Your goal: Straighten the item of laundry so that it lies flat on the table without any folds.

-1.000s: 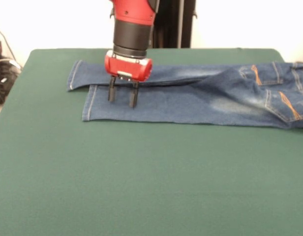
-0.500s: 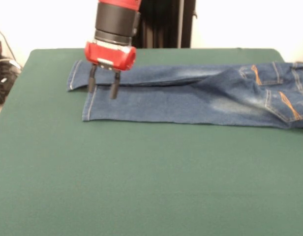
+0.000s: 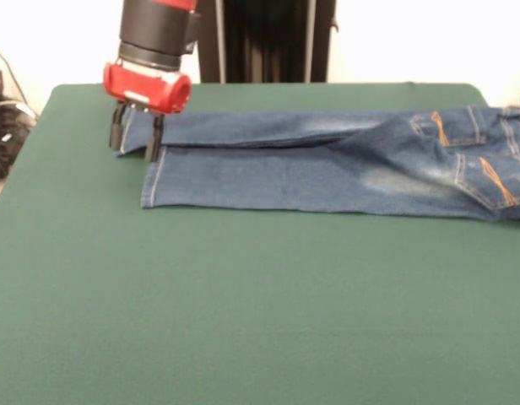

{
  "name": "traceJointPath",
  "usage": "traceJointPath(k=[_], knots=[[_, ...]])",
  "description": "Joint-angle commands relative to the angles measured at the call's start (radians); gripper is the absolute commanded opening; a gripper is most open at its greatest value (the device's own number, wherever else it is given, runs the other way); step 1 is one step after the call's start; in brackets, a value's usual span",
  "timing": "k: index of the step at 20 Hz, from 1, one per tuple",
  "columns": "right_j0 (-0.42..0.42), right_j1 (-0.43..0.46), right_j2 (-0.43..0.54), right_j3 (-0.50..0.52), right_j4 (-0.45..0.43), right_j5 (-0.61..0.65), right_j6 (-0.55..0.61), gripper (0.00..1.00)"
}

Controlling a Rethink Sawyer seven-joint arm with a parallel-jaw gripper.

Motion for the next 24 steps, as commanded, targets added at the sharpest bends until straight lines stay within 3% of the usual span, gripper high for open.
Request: traceJointPath(k=[1, 5, 11, 24], knots=[[-0.138, 0.152, 0.320, -0.025, -0.093, 0.236, -0.183, 1.00], [-0.252, 0.167, 0.469, 0.012, -0.159, 0.292, -0.274, 1.00], [-0.283, 0.179, 0.527, 0.020, -0.235, 0.283, -0.252, 1.00], [-0.377, 0.159, 0.662, 0.033, -0.326, 0.406, -0.357, 1.00]])
